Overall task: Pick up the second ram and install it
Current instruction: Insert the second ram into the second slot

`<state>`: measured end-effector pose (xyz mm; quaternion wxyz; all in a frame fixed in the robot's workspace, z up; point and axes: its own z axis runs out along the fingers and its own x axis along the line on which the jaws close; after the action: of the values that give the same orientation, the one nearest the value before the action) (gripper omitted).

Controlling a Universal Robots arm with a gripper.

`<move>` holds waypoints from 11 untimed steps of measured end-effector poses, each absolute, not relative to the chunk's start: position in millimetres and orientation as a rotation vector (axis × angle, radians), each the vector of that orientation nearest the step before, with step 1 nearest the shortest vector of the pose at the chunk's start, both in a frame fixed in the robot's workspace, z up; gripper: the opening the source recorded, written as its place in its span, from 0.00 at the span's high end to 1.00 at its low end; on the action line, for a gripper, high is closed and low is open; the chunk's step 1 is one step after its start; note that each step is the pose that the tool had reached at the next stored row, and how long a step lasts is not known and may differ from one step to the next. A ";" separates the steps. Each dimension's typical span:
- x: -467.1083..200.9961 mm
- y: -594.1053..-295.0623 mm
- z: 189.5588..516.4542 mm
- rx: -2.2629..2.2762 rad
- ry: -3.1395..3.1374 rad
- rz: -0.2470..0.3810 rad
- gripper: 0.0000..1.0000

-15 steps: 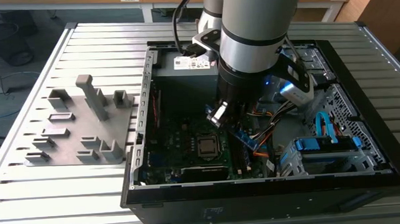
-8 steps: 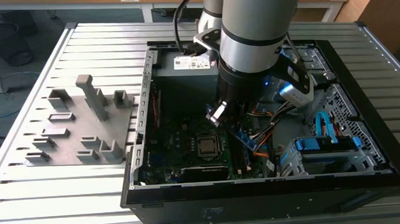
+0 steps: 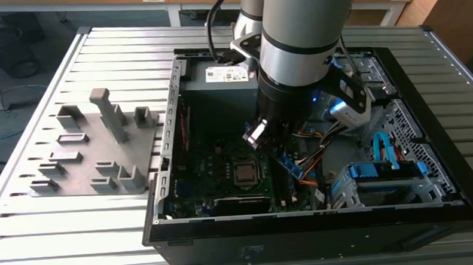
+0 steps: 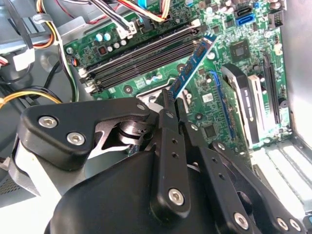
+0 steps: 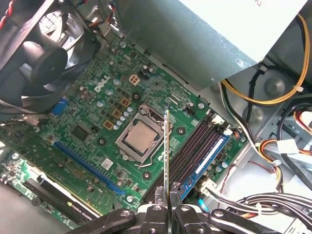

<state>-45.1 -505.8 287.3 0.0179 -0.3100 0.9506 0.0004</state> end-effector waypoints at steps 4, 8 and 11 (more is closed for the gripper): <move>-45.2 -505.8 287.2 -0.935 2.962 0.000 0.86; -45.1 -505.8 287.2 -0.905 2.972 -0.001 0.86; -45.1 -505.8 287.2 -0.882 2.978 -0.002 0.86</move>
<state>-45.1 -505.8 287.2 0.0177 -0.2839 0.9587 -0.0008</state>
